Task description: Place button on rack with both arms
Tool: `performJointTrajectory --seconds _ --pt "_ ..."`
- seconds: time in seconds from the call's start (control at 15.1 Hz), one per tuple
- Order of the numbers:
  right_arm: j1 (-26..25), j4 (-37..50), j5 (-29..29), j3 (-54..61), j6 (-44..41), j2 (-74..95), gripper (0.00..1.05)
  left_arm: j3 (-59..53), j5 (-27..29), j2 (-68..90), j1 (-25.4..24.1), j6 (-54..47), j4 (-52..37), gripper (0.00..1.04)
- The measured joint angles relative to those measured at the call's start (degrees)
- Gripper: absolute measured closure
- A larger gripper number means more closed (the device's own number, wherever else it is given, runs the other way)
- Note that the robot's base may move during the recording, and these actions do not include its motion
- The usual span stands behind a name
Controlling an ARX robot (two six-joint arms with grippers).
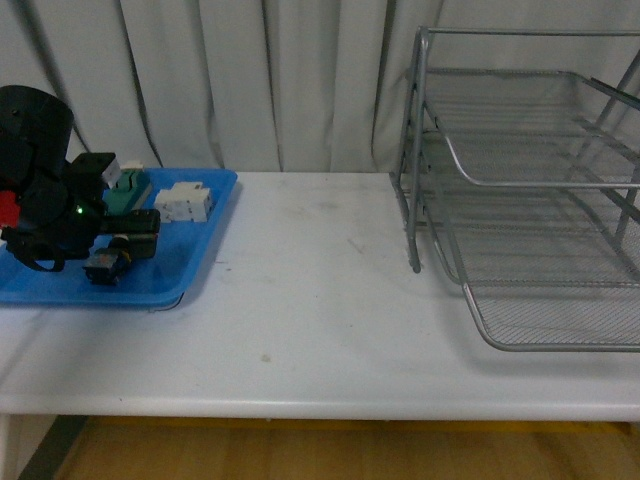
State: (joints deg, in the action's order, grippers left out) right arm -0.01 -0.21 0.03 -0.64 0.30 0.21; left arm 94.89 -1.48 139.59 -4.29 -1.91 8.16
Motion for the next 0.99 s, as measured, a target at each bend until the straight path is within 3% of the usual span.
performJointTrajectory --seconds 0.07,0.4,0.66,0.79,0.93,0.99 --pt "0.0 0.0 0.0 0.0 0.0 0.0 0.06 0.0 0.0 0.3 0.0 0.0 0.4 0.13" --pt "0.0 0.0 0.0 0.0 0.0 0.0 0.06 -2.8 -0.8 -0.5 0.2 0.1 -2.4 0.64" --pt "0.0 0.0 0.0 0.0 0.0 0.0 0.06 -17.9 -2.3 -12.3 2.0 0.0 -10.9 0.66" --pt "0.0 0.0 0.0 0.0 0.0 0.0 0.06 -33.3 -2.8 -32.0 3.1 -0.6 -19.5 0.66" --pt "0.0 0.0 0.0 0.0 0.0 0.0 0.06 -49.4 -2.5 -55.3 2.3 -1.1 -15.3 0.66" --pt "0.0 0.0 0.0 0.0 0.0 0.0 0.06 -58.8 -0.2 -69.4 2.6 -0.7 -7.7 0.66"
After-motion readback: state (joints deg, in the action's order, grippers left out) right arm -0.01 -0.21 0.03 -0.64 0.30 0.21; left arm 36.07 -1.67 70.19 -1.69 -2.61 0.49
